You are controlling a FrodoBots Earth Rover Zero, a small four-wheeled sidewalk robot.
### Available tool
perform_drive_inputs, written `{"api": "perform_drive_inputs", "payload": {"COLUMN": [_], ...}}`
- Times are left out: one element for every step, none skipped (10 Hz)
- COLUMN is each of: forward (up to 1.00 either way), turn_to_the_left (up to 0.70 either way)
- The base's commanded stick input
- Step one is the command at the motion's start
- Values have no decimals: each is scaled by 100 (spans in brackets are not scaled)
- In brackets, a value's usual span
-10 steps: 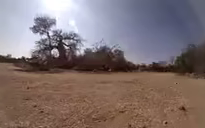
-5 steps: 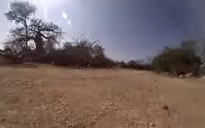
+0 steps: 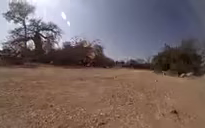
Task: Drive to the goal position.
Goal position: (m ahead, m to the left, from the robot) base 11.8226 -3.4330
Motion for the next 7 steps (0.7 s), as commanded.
{"api": "perform_drive_inputs", "payload": {"forward": [50,50,50,50,50,50,50], "turn_to_the_left": [0,0,0,0,0,0,-3]}}
